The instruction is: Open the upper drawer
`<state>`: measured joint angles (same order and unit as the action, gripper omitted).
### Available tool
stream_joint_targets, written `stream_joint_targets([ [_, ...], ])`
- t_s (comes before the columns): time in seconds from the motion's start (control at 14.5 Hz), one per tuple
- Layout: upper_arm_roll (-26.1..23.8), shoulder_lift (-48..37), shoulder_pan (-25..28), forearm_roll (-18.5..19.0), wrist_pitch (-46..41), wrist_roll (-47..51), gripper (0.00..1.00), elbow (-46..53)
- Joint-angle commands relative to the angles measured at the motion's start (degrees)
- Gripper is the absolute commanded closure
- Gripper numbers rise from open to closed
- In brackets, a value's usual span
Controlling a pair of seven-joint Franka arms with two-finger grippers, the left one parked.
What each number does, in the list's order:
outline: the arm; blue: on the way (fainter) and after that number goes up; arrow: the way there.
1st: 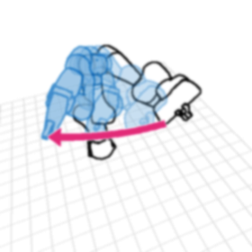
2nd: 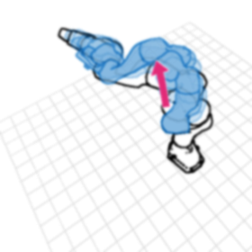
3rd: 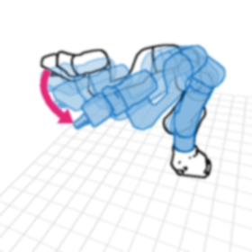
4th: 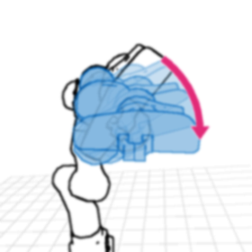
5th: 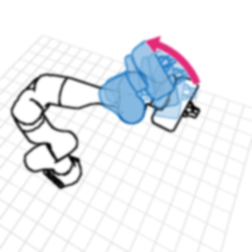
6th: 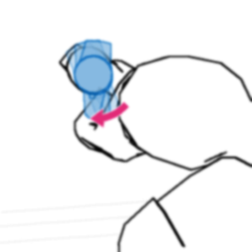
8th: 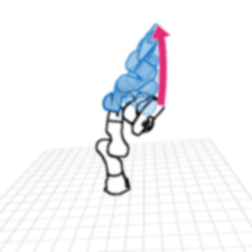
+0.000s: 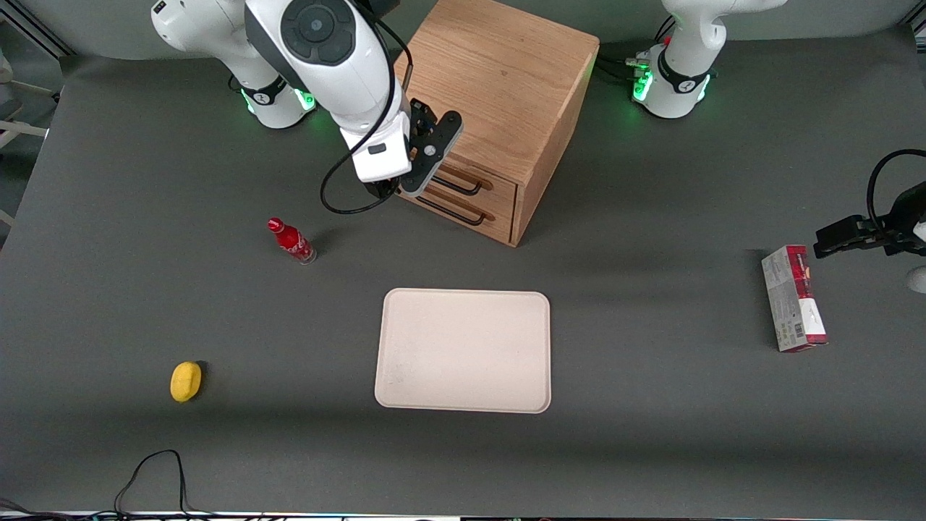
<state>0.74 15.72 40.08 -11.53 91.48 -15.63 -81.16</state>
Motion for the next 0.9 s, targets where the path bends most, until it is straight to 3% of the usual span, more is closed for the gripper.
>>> stream_joint_targets([
  [0.0,0.3,-0.1,-0.1,-2.3,0.1,-1.8,0.0,-0.7],
  [0.83,0.3,-1.0,2.3,-0.2,14.9,-4.3,0.0,-15.1],
])
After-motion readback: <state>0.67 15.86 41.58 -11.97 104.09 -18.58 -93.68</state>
